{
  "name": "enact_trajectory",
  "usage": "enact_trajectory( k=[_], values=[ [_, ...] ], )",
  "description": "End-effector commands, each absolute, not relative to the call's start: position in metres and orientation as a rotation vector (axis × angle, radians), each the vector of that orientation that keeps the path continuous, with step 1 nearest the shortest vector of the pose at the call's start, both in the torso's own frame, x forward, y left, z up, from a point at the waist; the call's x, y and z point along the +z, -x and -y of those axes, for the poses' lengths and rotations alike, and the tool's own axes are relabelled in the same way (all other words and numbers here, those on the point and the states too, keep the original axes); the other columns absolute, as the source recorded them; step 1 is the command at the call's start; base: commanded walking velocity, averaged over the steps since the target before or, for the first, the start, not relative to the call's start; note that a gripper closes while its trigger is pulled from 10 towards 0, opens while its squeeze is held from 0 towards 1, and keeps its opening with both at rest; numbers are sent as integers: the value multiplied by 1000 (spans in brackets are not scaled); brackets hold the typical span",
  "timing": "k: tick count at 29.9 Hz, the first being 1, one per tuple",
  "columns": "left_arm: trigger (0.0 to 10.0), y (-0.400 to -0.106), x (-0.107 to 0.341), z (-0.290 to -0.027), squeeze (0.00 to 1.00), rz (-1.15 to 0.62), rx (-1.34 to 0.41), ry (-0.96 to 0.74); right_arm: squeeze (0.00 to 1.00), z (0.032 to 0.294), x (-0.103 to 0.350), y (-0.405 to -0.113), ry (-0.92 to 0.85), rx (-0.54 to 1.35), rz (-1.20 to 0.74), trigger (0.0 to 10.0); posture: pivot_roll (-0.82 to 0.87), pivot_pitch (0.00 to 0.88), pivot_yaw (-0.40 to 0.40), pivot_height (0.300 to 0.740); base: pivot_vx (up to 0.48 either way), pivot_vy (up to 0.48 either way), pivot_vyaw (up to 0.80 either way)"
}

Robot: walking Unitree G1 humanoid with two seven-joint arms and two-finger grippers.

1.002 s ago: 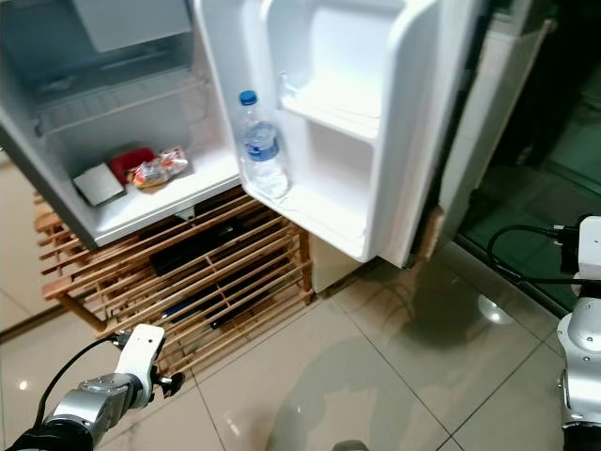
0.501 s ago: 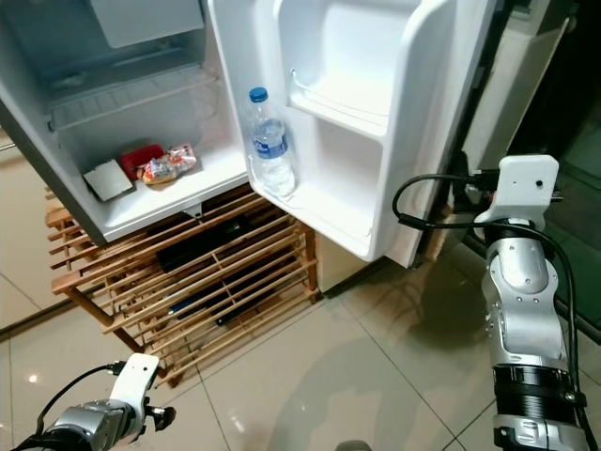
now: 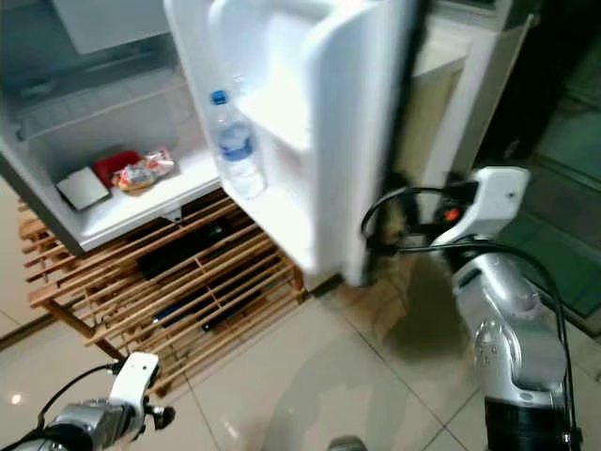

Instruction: Restocking fridge

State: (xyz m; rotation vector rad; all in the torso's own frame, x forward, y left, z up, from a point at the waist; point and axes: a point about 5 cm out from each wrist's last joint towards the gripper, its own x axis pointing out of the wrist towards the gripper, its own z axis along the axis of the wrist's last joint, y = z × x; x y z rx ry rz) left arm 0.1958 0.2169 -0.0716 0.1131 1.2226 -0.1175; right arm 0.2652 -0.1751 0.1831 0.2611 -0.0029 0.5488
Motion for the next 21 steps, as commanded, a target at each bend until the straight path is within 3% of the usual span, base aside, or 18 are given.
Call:
enact_trajectory(
  k=[1, 9, 10, 11, 12, 13, 15, 16, 18, 20, 21],
  values=[
    [10000, -192, -73, -220, 0, -1247, -116, -128, 0, 155, 190, -256, -303, 709, -6, 10000, -228, 0, 103, 740, 0, 0, 0],
    [10000, -191, -73, -221, 0, -1264, -125, -122, 0, 167, 177, -259, -355, 587, -62, 10000, -220, 0, 102, 740, 0, 0, 0],
    [10000, -192, -73, -221, 0, -1263, -127, -124, 0, 171, 175, -262, -335, 537, -61, 10000, -219, 0, 101, 740, 0, 0, 0],
    [10000, -200, -68, -223, 0, -1221, -121, -157, 0, 186, 168, -272, -196, 349, -45, 10000, -218, 0, 100, 740, 0, 0, 0],
    [10000, -200, -68, -223, 0, -1221, -121, -157, 0, 186, 168, -272, -196, 349, -45, 10000, -218, 0, 100, 740, 0, 0, 0],
    [10000, -222, -57, -224, 0, -1103, -121, -250, 0, 205, 159, -279, 30, 126, -37, 10000, -215, 0, 97, 740, 0, 0, 0],
    [10000, -238, -47, -221, 0, -1009, -116, -280, 0, 213, 155, -279, 53, 45, -37, 10000, -213, 0, 94, 740, 0, 0, 0],
    [10000, -274, -20, -212, 0, -799, -133, -342, 0, 225, 141, -274, 5, -77, -70, 10000, -208, 0, 90, 740, 0, 0, 0],
    [10000, -305, 10, -201, 0, -601, -160, -408, 0, 230, 132, -269, -2, -148, -83, 10000, -206, 0, 86, 740, 0, 0, 0],
    [10000, -326, 39, -185, 0, -414, -199, -335, 0, 232, 125, -263, 20, -190, -93, 10000, -206, 0, 87, 740, 0, 0, 0],
    [10000, -326, 39, -185, 0, -414, -199, -335, 0, 232, 125, -263, 20, -190, -93, 10000, -206, 0, 87, 740, 0, 0, 0]
  ],
)
